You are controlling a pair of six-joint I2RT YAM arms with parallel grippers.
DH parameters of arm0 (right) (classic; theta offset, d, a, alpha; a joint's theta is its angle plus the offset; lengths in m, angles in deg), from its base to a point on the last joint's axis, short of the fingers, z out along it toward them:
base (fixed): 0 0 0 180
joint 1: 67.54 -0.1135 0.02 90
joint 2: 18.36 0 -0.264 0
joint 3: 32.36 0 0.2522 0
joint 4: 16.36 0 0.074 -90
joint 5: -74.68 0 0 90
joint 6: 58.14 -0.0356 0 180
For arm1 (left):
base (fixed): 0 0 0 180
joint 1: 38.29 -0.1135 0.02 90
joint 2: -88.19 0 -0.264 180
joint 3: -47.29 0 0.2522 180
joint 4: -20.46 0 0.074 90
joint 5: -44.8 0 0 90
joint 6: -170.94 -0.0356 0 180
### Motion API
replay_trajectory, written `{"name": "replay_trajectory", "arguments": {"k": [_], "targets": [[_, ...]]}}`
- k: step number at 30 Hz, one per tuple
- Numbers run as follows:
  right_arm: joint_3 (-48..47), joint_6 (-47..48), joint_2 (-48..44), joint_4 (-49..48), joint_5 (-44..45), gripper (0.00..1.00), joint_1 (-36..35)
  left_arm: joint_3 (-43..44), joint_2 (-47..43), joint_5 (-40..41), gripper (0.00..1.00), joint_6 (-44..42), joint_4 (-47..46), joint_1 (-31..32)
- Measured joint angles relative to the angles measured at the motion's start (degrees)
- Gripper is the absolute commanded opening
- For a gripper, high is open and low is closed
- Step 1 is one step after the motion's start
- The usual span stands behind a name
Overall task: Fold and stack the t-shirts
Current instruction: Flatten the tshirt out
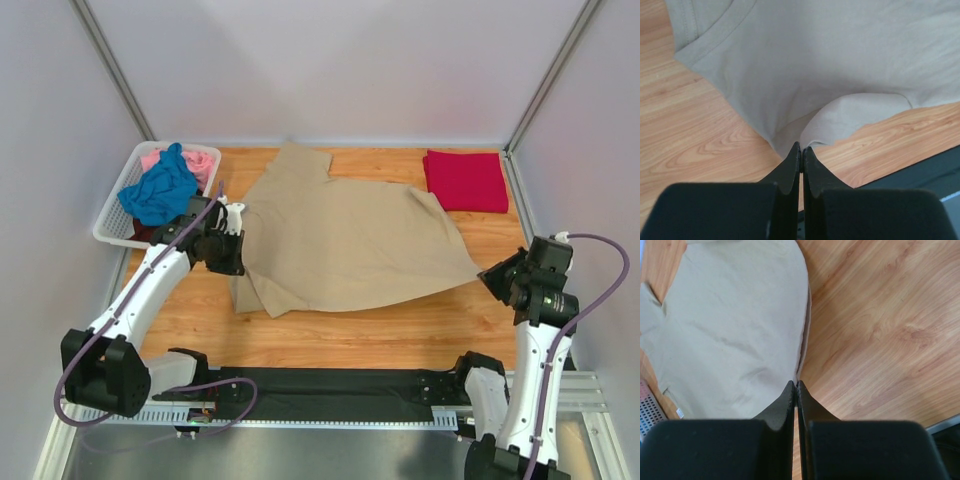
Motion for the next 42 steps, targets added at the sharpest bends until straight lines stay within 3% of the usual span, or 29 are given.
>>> {"name": "replay_trajectory", "arguments": {"k": [10, 21, 33, 42], "targets": [[3.0, -0.8, 14.6, -8.2, 4.7, 0.0, -0.1, 3.8, 7.2, 10.8, 0.0, 0.0, -0.9, 0.0], [3.4, -0.9, 30.6, -17.0, 7.6, 0.0, -0.6, 13.8, 20.4, 14.5, 0.0, 0.2, -2.3, 0.0], [3.0, -0.9, 40.1, -22.6, 8.5, 0.0, -0.6, 25.5, 32.2, 16.5, 0.0, -0.3, -1.5, 0.0], [3.0, -0.6, 41.9, -28.4, 5.3, 0.0, -0.7, 29.9, 38.9, 19.9, 0.0, -2.4, -0.7, 0.0]]}}
